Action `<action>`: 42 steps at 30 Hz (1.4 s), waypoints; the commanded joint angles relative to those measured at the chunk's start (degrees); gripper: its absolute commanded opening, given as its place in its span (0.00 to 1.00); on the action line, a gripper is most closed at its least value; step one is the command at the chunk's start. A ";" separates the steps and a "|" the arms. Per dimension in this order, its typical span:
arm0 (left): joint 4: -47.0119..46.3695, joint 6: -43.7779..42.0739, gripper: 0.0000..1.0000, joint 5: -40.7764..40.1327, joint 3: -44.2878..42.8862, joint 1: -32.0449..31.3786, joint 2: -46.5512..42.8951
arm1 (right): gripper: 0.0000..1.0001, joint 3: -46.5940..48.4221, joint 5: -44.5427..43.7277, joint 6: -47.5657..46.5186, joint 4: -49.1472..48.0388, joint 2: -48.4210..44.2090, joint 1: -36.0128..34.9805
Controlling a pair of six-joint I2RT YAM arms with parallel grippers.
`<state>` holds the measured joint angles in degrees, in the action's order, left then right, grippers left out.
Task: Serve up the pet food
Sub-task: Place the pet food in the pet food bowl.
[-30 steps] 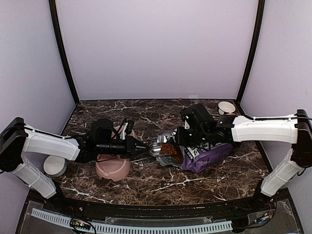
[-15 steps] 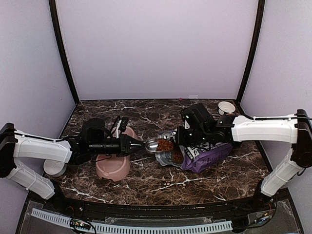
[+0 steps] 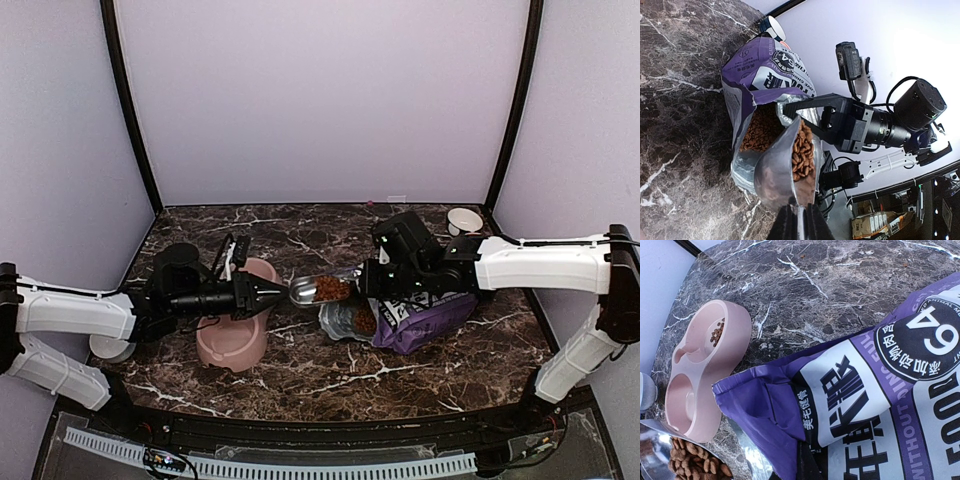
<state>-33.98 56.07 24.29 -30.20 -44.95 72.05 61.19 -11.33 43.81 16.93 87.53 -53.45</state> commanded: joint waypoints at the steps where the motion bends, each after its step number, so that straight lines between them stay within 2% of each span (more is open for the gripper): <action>1: -5.64 2.08 0.00 -0.61 0.67 0.64 -2.35 | 0.00 -0.41 -4.12 0.11 1.09 -1.44 2.12; 19: -23.43 10.57 0.00 4.54 1.44 2.29 0.90 | 0.00 -1.69 -4.00 0.31 0.56 -2.10 2.30; 30: -27.49 12.76 0.00 6.51 -0.04 2.63 3.61 | 0.00 -2.27 -3.92 0.22 0.30 -2.45 2.46; 32: -26.77 12.13 0.00 7.31 -0.77 2.80 3.75 | 0.00 -2.35 -3.79 0.21 0.23 -2.38 2.47; 36: -19.21 8.66 0.00 6.12 -2.12 3.58 1.43 | 0.00 -2.38 -3.71 0.14 0.21 -2.44 2.47; 42: -11.18 5.96 0.00 5.73 -1.47 7.37 -3.53 | 0.00 -2.35 -3.28 -0.17 -0.17 -1.98 2.61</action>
<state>-49.39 65.04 29.85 -30.74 -39.90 73.01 59.75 -10.70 43.81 15.84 86.56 -52.97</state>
